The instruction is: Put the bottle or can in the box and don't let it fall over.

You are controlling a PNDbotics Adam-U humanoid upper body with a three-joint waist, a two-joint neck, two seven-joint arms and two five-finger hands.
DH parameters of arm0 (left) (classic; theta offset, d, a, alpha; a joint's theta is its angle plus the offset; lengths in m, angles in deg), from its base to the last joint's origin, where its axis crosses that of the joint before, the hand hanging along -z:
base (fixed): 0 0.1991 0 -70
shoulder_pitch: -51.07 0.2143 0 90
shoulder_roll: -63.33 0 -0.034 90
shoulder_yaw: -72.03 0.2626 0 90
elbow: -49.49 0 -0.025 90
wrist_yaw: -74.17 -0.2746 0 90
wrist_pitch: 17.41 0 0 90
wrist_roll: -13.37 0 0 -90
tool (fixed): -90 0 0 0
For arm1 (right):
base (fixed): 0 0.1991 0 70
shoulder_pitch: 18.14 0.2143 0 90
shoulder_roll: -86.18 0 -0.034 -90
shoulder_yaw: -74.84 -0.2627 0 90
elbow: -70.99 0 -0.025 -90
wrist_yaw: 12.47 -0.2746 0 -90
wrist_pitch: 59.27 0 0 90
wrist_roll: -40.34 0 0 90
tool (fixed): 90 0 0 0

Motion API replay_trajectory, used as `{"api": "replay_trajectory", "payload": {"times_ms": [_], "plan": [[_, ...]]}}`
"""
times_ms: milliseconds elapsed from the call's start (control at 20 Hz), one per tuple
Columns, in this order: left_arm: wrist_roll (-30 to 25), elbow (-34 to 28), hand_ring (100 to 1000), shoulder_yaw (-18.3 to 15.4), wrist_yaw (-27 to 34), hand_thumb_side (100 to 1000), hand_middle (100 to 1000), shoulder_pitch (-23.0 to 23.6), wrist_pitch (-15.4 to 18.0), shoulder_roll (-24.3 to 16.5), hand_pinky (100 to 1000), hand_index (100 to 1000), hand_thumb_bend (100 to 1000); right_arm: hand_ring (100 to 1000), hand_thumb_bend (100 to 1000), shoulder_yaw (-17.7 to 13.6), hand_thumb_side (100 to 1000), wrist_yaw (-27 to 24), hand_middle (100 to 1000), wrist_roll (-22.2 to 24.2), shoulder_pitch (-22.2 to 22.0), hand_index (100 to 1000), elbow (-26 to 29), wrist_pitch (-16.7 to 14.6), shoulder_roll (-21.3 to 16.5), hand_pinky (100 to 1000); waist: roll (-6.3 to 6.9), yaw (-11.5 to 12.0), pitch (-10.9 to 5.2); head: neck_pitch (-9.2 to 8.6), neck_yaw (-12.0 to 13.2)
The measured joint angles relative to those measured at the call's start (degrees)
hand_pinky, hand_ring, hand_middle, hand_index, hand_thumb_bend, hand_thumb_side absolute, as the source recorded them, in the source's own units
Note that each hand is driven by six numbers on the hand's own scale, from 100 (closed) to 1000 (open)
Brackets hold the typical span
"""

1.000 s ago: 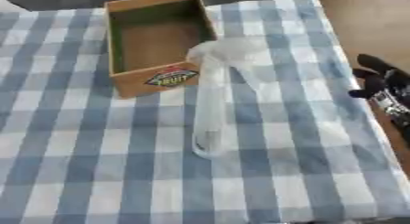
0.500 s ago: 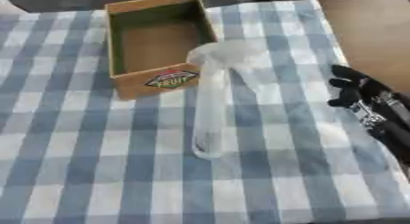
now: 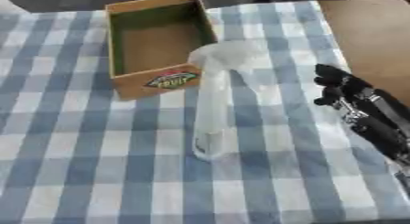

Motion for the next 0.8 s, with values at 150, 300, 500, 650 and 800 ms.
{"api": "replay_trajectory", "payload": {"times_ms": [150, 300, 500, 650, 800], "plan": [[-0.04, 0.0, 513, 0.22, 0.0, 405, 712, -0.01, -0.03, 0.0, 1000, 863, 646, 997, 100, 0.82, 703, 0.68, 1000, 0.4, 0.78, 941, -0.51, 0.4, 0.49, 813, -0.01, 0.04, 0.0, -0.01, -0.02], [-0.08, 0.0, 514, 0.24, 0.0, 404, 712, -0.01, -0.07, 0.0, 1000, 863, 647, 999, 100, 1.48, 690, 1.51, 1000, 0.71, 1.71, 944, -1.16, 0.71, 1.13, 815, -0.01, 0.15, 0.0, -0.03, -0.08], [-0.11, 0.0, 514, 0.25, 0.01, 404, 712, -0.02, -0.09, 0.0, 1000, 863, 646, 1000, 100, 2.35, 668, 3.14, 1000, 0.94, 3.06, 948, -1.79, 0.79, 2.1, 818, -0.02, 0.22, 0.01, -0.04, -0.24], [-0.18, 0.0, 515, 0.25, 0.01, 404, 712, -0.02, -0.06, 0.0, 1000, 863, 645, 1000, 100, 3.07, 657, 4.59, 1000, 1.25, 4.29, 951, -2.24, 0.63, 2.76, 819, -0.06, 0.27, 0.04, -0.04, -0.34], [-0.27, 0.0, 515, 0.26, 0.03, 404, 712, -0.02, 0.0, 0.0, 1000, 863, 644, 1000, 100, 3.79, 651, 6.01, 1000, 1.61, 5.3, 953, -2.77, 0.61, 3.29, 821, -0.16, 0.31, 0.1, -0.05, -0.49]]}}
